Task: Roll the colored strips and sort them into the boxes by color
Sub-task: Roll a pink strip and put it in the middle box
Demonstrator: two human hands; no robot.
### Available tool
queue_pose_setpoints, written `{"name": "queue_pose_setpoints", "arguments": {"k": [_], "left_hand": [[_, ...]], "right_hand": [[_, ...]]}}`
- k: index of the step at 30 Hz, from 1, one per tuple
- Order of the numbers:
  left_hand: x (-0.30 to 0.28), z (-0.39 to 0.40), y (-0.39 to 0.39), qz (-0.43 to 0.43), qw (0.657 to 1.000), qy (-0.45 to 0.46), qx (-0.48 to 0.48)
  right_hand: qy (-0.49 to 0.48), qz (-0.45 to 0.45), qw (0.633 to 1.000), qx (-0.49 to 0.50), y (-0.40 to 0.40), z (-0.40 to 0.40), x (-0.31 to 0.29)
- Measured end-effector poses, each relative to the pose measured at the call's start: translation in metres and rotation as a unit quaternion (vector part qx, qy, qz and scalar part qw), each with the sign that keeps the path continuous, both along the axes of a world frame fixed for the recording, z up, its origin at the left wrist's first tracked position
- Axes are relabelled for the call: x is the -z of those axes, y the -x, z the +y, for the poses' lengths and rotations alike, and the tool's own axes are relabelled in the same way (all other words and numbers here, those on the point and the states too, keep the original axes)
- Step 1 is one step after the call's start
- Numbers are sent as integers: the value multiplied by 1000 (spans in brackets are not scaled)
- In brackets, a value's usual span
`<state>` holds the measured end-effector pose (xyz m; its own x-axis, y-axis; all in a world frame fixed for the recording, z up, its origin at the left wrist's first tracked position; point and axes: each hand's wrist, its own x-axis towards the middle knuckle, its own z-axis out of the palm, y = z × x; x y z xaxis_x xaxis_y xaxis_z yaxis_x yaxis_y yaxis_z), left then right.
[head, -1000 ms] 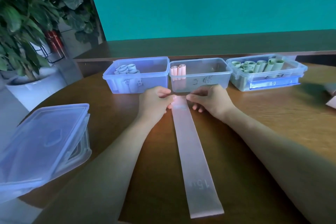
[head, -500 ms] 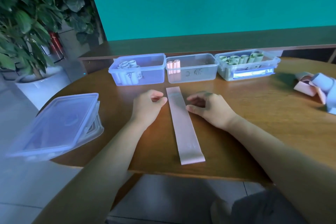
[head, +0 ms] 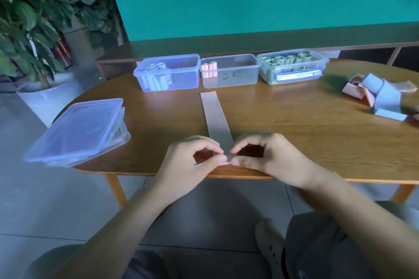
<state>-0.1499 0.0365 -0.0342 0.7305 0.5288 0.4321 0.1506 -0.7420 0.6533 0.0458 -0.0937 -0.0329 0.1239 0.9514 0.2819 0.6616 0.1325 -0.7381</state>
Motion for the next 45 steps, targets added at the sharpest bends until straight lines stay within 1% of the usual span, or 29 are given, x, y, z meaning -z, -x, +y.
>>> {"name": "queue_pose_setpoints", "arguments": {"k": [4,7,15,20,29,32,34,38,41,45], "left_hand": [[4,-1,3,23,999,-43,13],[5,2,3,52,996,-66,16],[2,5,3,63,996,-65,27],[2,6,2,79,994,-69,12],[0,4,-7,154,985,-60,-47],[1,7,-7,153,985,-57,-58],[1,7,-8,135,989,-49,-43],[0,7,-9,114,992,-54,4],[0,9,-9,115,991,-62,28],[1,12,-7,109,990,-79,42]], "right_hand": [[-3,-44,999,-10,1,-3,2],[-5,-60,998,-9,0,-2,5],[-18,-69,997,-9,-1,2,7],[-1,-81,997,-7,-2,4,5],[93,-56,992,63,-1,14,-5],[103,-57,990,82,-3,16,-6],[95,-47,992,71,-4,15,-7],[60,-24,998,-5,-3,13,-7],[51,-42,997,-37,-2,12,-7],[55,-84,994,-33,-4,10,-5]]}}
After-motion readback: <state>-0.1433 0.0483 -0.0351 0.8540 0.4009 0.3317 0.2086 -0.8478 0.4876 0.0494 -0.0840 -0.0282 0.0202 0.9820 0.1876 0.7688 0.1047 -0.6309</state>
